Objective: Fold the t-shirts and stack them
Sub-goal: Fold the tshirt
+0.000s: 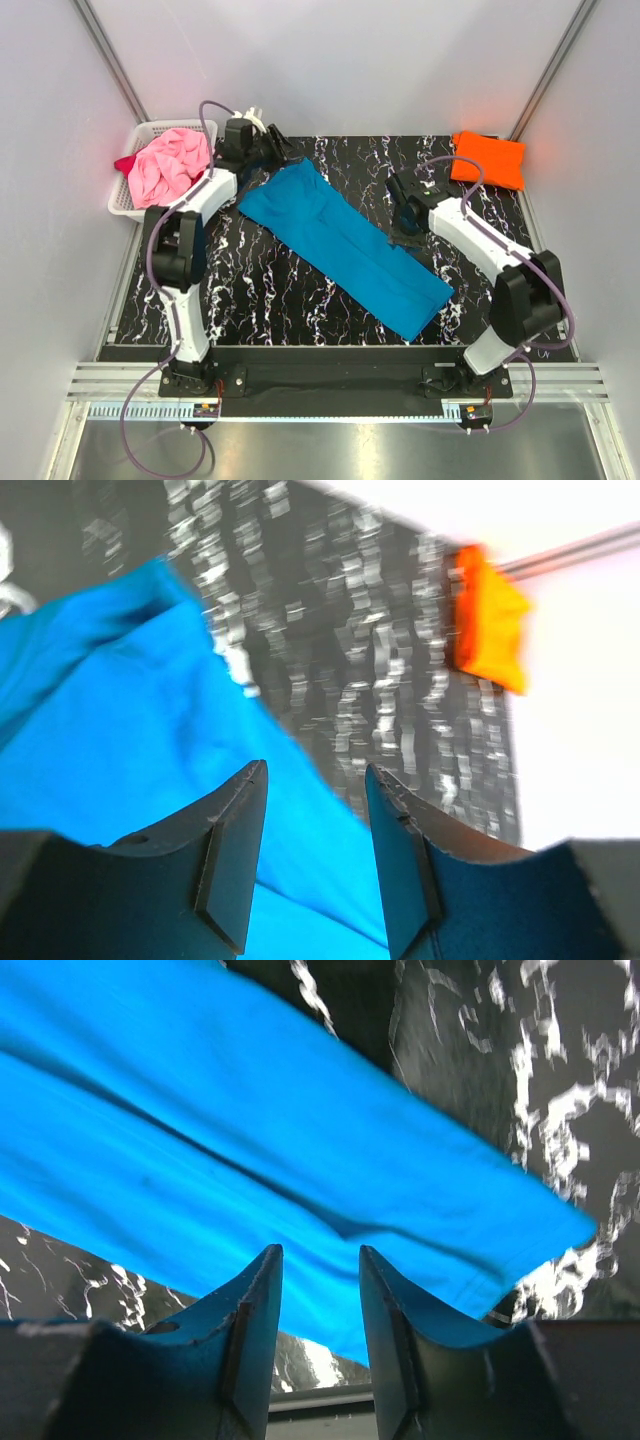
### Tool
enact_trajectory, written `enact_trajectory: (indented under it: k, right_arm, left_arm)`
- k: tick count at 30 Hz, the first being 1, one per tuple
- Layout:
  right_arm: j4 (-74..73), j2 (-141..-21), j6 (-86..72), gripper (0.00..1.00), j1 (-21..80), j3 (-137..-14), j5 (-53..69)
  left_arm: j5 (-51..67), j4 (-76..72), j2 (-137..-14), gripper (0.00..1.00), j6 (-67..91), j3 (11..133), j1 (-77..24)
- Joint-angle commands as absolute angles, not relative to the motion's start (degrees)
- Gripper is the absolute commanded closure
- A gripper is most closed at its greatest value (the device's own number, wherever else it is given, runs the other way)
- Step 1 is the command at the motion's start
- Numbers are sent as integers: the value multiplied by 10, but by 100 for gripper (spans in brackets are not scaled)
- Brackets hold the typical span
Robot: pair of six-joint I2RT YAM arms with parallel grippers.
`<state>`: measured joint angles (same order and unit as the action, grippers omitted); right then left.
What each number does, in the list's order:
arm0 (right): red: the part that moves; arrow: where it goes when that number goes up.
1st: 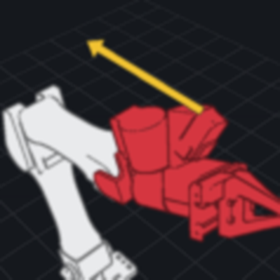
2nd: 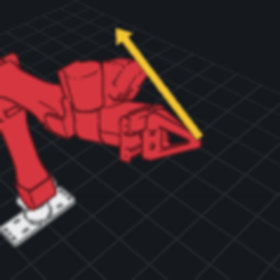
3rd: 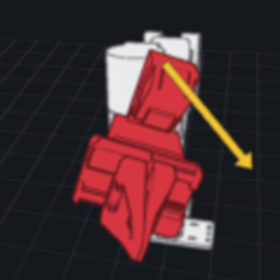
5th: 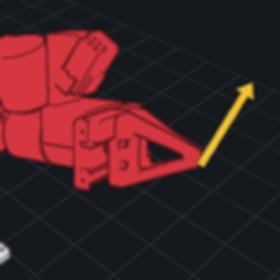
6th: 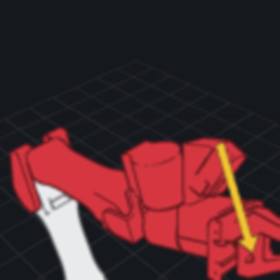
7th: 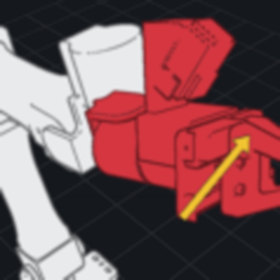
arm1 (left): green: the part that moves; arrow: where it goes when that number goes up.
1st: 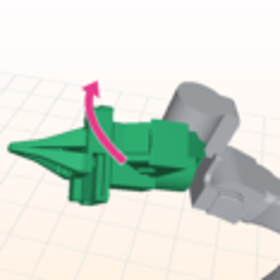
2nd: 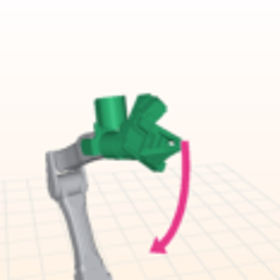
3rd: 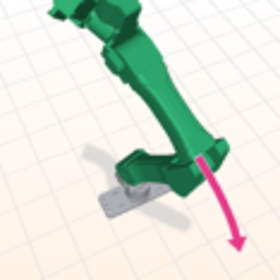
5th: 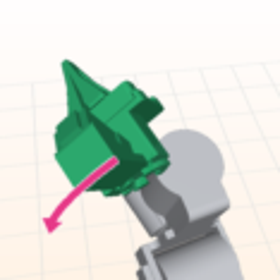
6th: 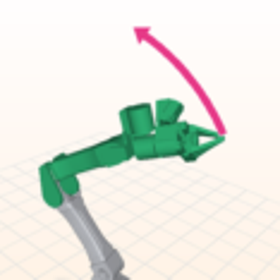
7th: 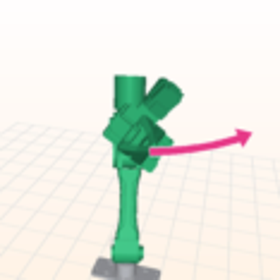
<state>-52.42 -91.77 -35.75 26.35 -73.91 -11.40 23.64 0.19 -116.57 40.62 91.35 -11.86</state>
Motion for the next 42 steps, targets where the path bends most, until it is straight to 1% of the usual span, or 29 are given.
enact_trajectory:
  k: [1, 3, 5, 6, 9, 10, 14, 19, 24, 28, 36, 42]
  right_arm:
    - [-509, -977, -299, 56, 265, -794, -135]
    - [-499, -1008, -281, 53, 265, -850, -114]
    - [-486, -1055, -265, 52, 265, -911, -105]
    - [-484, -1072, -253, 52, 265, -936, -84]
    - [-475, -1138, -240, 52, 265, -1032, -36]
    - [-470, -1170, -227, 52, 265, -1077, -21]
    - [-452, -1243, -192, 52, 265, -1168, 90]
    - [-441, -1330, -180, 52, 264, -1238, 182]
    - [-442, -1370, -171, 52, 264, -1284, 206]
    - [-440, -1412, -170, 53, 265, -1322, 274]
    - [-440, -1457, -167, 53, 265, -1352, 318]
    - [-439, -1505, -159, 55, 265, -1397, 362]
  left_arm:
    - [262, -1, -1097, 51, 409, 888, -125]
    - [240, 38, -1056, 51, 408, 844, -128]
    - [215, 93, -1008, 51, 399, 798, -135]
    - [185, 121, -992, 51, 401, 780, -141]
    - [157, 141, -925, 51, 413, 702, -143]
    - [160, 144, -911, 51, 419, 684, -146]
    - [180, 147, -876, 51, 422, 627, -165]
    - [185, 148, -859, 51, 417, 598, -192]
    - [171, 146, -859, 51, 419, 570, -207]
    - [171, 135, -887, 51, 421, 572, -227]
    - [177, 127, -1002, 53, 428, 642, -279]
    - [177, 126, -1038, 53, 429, 672, -302]
